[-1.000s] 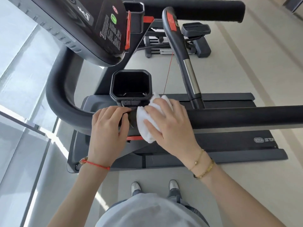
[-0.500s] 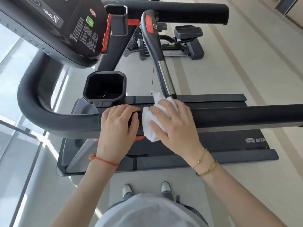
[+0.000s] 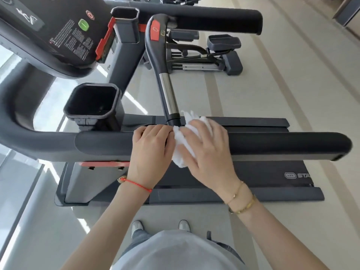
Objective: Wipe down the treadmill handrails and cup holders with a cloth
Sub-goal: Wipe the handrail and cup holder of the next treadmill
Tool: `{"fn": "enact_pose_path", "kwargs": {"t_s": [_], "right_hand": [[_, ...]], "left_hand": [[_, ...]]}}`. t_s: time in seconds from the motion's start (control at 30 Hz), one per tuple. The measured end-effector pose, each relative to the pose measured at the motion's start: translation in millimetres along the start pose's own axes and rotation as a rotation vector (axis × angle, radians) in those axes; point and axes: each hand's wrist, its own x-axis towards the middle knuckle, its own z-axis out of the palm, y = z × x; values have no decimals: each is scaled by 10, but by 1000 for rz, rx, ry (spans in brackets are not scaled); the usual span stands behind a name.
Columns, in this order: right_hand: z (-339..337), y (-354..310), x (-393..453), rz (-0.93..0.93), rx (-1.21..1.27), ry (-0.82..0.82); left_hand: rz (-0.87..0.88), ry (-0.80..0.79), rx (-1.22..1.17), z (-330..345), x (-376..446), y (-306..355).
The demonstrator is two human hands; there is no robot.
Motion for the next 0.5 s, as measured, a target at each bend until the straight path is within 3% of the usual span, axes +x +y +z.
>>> {"fn": "enact_pose_path", "kwargs": {"t_s": [0.1,0.27,0.37,0.5], "right_hand": [[-87,306,-136,-41,-26,10],[-372,1034,-309,257,-77,55],[-332,878,-102,292,-63,-6],[-124,338,126,153,-8,-27]], "left_hand": [[-27,26,36,56,-4,81],[-51,70,50,100,-15,119],[-53,68,66,110,-3,123],[-43,60,76,105,-20,114]]}}
